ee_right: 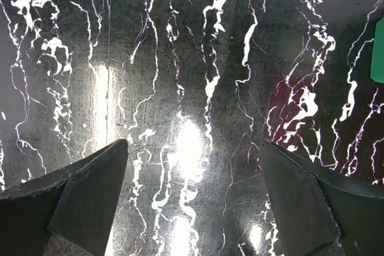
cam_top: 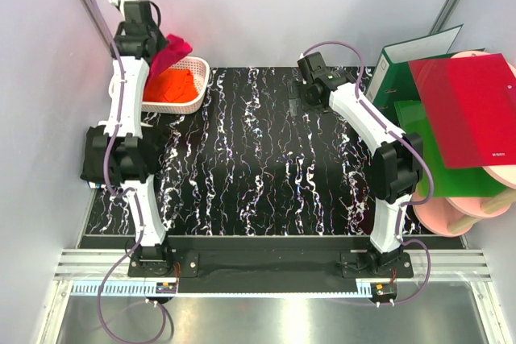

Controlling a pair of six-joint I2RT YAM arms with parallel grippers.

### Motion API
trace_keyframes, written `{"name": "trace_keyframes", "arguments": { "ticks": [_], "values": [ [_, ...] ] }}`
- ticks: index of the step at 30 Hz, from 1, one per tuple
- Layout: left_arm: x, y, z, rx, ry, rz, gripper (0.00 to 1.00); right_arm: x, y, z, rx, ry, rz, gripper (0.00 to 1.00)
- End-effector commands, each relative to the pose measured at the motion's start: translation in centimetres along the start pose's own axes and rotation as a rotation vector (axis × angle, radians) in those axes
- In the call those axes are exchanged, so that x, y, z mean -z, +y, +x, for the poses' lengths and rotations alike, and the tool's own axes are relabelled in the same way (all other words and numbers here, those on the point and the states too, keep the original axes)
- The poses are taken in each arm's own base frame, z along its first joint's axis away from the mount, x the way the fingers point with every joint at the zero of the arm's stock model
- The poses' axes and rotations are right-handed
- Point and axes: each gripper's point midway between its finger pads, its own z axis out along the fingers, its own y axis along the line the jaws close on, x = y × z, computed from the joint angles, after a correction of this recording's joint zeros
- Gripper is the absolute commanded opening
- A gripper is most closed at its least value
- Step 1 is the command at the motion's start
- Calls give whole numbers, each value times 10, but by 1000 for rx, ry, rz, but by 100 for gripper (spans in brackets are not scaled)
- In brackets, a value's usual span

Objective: Fold and stack the t-shirts
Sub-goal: Move the tshirt to the center of the board

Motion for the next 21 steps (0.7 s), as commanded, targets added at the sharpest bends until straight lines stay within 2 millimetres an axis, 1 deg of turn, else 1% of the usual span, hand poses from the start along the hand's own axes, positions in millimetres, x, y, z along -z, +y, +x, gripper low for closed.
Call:
{"name": "trace_keyframes", "arguments": {
  "ticks": [1, 2, 3, 4, 5, 6, 7, 8, 9, 10, 11, 12, 13, 15, 16, 18, 19, 20, 21],
  "values": [
    [83, -60, -34, 16, -85, 233, 0, 9, 8, -19, -6, -66, 0, 97],
    [103, -68, -38, 15, -100, 267, 0, 9, 3, -20, -8, -72, 28, 98],
    [110, -74, -34, -7, -96, 286, 0, 10, 2, -22, -8, -79, 37, 97],
    [118, -85, -24, -29, -81, 306, 0, 10, 0, -23, -6, -84, 46, 98],
    [135, -90, -28, -29, -97, 329, 0, 11, -1, -25, -6, -89, 52, 98],
    [144, -97, -25, -31, -90, 361, 0, 14, -2, -27, -7, -97, 55, 98],
    [157, -114, -17, -39, -64, 438, 0, 15, -4, -27, -13, -100, 63, 98],
    [172, -121, -18, -35, -65, 479, 0, 16, -5, -28, -18, -108, 71, 97],
    [183, -131, -14, -20, -47, 524, 0, 19, -9, -30, -24, -121, 89, 98],
    [192, -143, -2, -22, -13, 580, 0, 20, -11, -31, -29, -128, 98, 97],
    [206, -148, 0, -19, -7, 618, 0, 22, -13, -34, -36, -142, 110, 98],
    [209, -155, 11, -11, 26, 656, 0, 25, -17, -36, -38, -156, 130, 98],
    [229, -168, 21, -21, 64, 744, 0, 27, -19, -38, -45, -167, 140, 98],
    [245, -180, 35, -1, 110, 826, 0, 34, -24, -46, -59, -202, 166, 97],
    [269, -190, 40, -6, 135, 908, 0, 37, -26, -48, -65, -215, 173, 97],
    [292, -201, 46, 14, 165, 995, 0, 45, -30, -57, -88, -257, 188, 97],
    [311, -206, 51, 5, 182, 1043, 0, 47, -30, -59, -98, -270, 188, 97],
    [317, -206, 54, 12, 197, 1051, 0, 49, -29, -63, -109, -289, 182, 97],
    [310, -202, 70, 38, 253, 1024, 0, 50, -29, -65, -110, -296, 176, 97]
  ]
}}
